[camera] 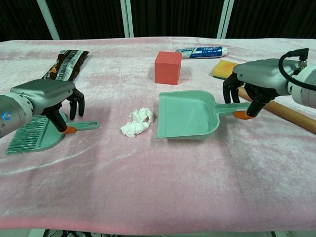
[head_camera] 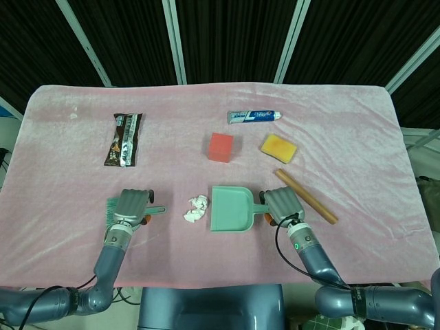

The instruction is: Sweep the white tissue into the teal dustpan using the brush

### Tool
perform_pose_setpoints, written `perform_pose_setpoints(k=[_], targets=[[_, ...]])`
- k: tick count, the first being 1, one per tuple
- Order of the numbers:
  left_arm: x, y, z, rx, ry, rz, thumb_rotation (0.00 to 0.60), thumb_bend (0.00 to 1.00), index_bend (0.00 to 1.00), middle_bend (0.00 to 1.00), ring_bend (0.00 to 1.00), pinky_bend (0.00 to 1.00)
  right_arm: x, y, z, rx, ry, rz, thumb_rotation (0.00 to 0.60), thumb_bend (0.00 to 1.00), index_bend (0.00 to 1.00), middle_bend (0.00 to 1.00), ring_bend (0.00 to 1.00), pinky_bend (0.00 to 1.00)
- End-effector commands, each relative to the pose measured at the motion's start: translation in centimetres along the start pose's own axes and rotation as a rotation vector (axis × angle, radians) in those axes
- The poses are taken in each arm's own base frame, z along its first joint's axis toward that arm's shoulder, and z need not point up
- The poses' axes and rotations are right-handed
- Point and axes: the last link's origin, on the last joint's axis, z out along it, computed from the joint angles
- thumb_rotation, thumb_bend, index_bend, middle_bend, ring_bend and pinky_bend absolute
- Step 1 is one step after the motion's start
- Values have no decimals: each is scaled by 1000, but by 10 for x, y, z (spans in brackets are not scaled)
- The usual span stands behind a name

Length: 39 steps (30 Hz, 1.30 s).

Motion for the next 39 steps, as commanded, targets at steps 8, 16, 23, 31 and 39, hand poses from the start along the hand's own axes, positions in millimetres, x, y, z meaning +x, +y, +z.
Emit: perform_pose_setpoints(k=[8,16,23,31,39], targets=[[-7,2,3,1,-20,1,600,266,462,508,886,1000,-2,1,0,-3,-7,-3,600,585,656,663,710,762],[-10,2,3,3,-25,-4,600,344,536,593,892,1000,-3,2,0,-4,-10,-4,600,585,656,663,710,763],[-1,10,1,-77,28,-63,600,377,585,648,901,1000,-2,2,-1,0,-10,-38,600,586,656,663,710,762],[13,17,-5,-176,72,-119,600,376,579,644,900,1000,4,-1,-3,-10,-45,-128,600,585,657,663,710,763],[22,27,-10,-225,89,-146,600,377,579,645,901,1000,14,-13,2,-50,-76,-196,600,587,657,664,710,763]])
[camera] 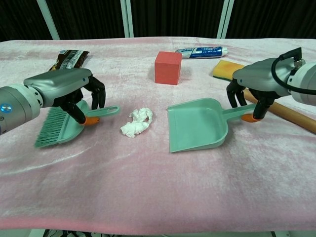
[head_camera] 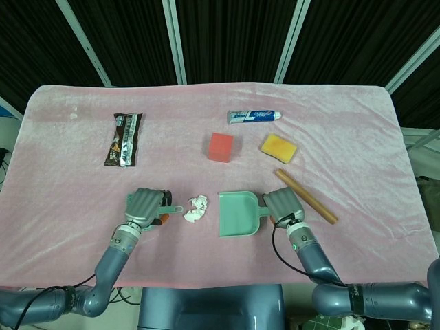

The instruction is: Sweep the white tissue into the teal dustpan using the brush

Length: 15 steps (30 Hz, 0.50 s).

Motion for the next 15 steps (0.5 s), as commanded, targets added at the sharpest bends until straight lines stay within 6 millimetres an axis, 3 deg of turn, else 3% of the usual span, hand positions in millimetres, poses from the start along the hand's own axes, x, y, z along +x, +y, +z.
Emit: perform_pose_setpoints(k=[1,15], targets=[[3,5,1,-13,6,-12,600,377,579,645,900,1000,8,-7,3,-19,-2,-14,600,587,657,664,710,763],[9,36,16,-94,35,-64,600,377,582,648,900,1000,8,-6,9,-77,8,-37,600,586,657,664,711,763]])
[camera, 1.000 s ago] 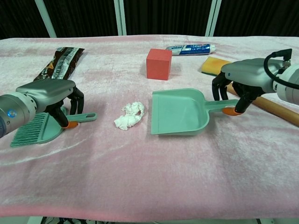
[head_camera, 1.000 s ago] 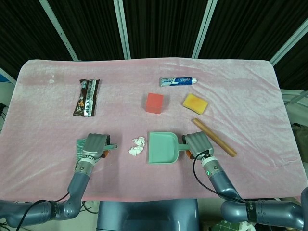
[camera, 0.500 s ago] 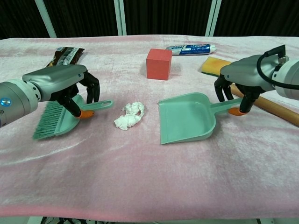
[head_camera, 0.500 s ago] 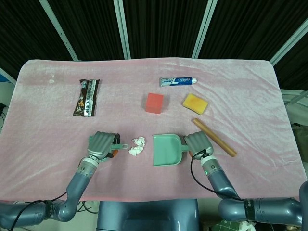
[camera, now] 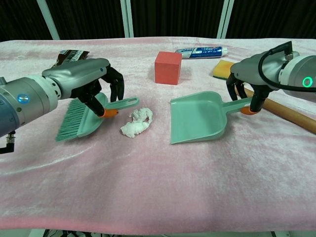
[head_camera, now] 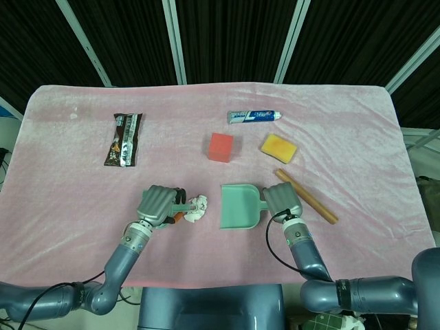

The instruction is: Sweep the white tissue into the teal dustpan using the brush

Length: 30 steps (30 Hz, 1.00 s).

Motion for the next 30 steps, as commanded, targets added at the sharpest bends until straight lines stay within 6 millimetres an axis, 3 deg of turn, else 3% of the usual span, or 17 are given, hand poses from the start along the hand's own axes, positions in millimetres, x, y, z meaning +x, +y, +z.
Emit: perform_pose_setpoints(k=[1,10,18,30], targets=[[-1,9,6,-19,3,-18,600,377,583,649,901,1000,0,0,0,0,-2,-3,600,586,657,664,711,763],[-12,34,22,-76,59,-209,600,377,585,652,901,1000,-6,7,-1,-4,-6,-28,600,587,657,664,711,763],[-18,34,28,-81,90,-343,600,377,585,652,900,1000,-3,11,-1,-7,1,-37,600,587,657,664,711,763],[-25,46,39,-101,61,-403,600,377,586,652,901,1000,-6,9,-6,6,-18,-51,600,586,657,664,711,763]])
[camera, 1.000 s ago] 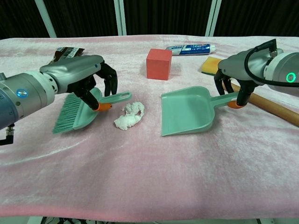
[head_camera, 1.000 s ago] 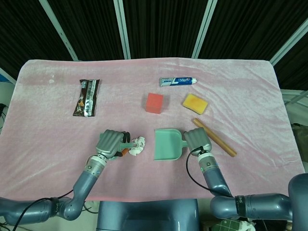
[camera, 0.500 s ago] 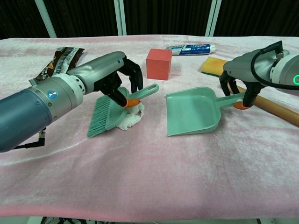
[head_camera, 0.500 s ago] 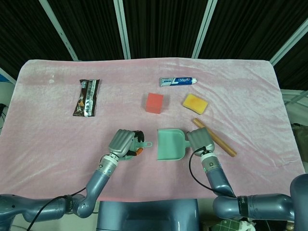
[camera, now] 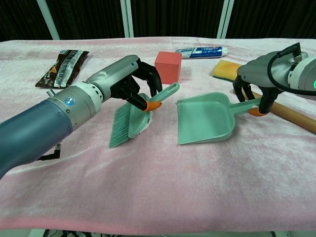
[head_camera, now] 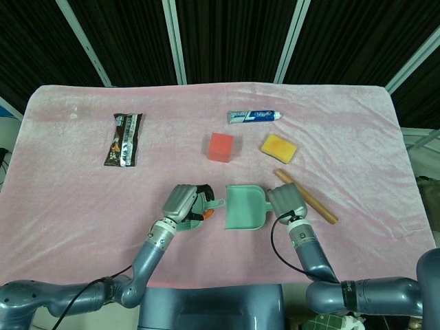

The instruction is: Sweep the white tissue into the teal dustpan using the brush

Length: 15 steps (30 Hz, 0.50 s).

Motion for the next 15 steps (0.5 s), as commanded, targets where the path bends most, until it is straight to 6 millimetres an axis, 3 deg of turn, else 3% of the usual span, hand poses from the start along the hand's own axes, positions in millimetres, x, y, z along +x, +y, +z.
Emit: perform_pose_setpoints(k=[1,8,15], targets=[[-4,4,3,-12,-9,-4,600,377,586,652,901,1000,-1,-1,-1,4,-6,2,600,586,657,664,711,763],[-11,18,15,-55,-5,-39,600,377,587,651,901,1000,-6,-2,-3,12,-17,-1,600,588,658,664,711,763],[-18,45,30,-128,0,-78,600,376,587,649,901,1000,-6,-9,-7,36,-18,34,600,590,659,665,711,763]])
